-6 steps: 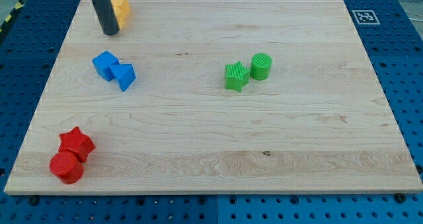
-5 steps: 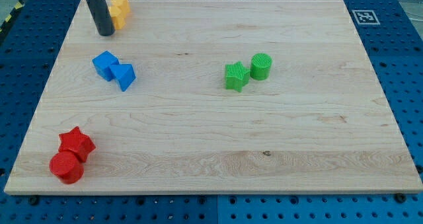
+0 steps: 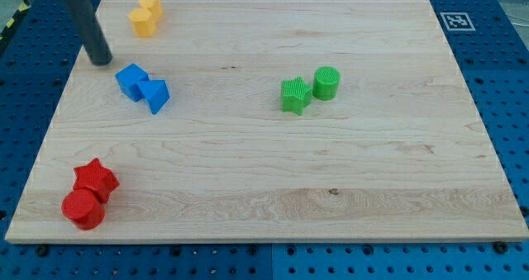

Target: Keep the red circle at the bottom center

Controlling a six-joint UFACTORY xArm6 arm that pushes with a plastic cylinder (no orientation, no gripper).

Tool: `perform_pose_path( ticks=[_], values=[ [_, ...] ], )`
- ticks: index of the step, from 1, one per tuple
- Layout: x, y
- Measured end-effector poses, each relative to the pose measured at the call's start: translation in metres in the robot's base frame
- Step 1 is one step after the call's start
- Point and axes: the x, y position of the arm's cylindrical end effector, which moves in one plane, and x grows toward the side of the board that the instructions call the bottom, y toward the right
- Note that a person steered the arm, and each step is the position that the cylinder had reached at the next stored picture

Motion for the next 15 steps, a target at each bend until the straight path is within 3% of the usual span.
perform_pose_path(
  ticks=[2,6,9,11,13,15],
  values=[
    [0.064,-0.007],
    [0.245,0.007],
    [0.258,0.102],
    [0.249,0.083],
    [0.248,0.144],
    [0.222,0.125]
  ],
)
